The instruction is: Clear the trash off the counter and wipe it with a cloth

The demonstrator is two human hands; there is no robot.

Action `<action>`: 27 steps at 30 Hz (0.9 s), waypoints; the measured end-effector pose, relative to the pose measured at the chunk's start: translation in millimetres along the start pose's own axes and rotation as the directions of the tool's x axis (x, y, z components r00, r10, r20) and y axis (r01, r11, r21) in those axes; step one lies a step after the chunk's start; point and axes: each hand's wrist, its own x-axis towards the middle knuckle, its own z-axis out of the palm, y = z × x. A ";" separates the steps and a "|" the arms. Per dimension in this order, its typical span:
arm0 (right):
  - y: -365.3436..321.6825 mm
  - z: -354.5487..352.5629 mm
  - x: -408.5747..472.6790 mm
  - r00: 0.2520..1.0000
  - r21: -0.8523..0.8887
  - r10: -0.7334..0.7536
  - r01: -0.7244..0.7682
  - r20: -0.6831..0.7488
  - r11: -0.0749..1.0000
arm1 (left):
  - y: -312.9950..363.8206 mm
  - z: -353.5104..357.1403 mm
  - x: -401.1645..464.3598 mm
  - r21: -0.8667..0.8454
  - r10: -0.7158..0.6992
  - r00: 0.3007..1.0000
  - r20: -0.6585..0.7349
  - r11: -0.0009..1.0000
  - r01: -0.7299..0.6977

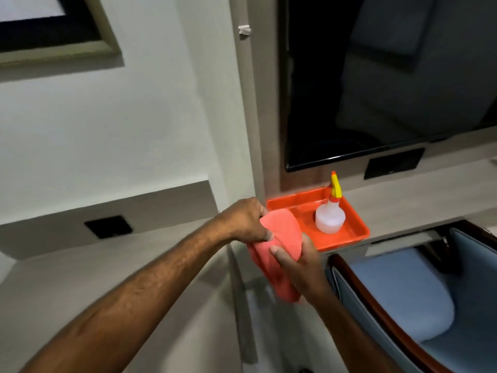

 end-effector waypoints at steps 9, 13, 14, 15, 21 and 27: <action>88.8 -51.4 133.1 0.921 0.074 0.359 -0.372 0.152 0.925 | -23.5 72.1 196.8 -0.134 -0.023 0.995 0.102 0.990 0.036; 118.5 -48.2 171.1 0.896 0.065 0.437 -0.442 0.079 0.895 | -43.3 105.6 245.6 -0.132 -0.101 0.995 0.019 0.986 0.103; 124.5 -44.5 181.2 0.894 0.017 0.445 -0.447 0.058 0.895 | -49.7 112.1 257.0 -0.112 -0.113 0.993 -0.014 0.987 0.111; 129.8 -40.4 190.2 0.891 -0.041 0.452 -0.450 0.039 0.892 | -54.3 116.9 265.1 -0.094 -0.119 0.992 -0.031 0.989 0.115; 148.8 -15.9 215.6 0.904 -0.340 0.424 -0.416 -0.054 0.843 | -78.8 134.3 269.8 0.258 0.015 0.987 -0.157 0.966 0.026; 128.9 0.4 202.3 0.947 -0.774 0.320 -0.222 -0.027 0.593 | -121.4 109.8 187.6 0.421 0.307 0.899 -0.313 0.893 -0.158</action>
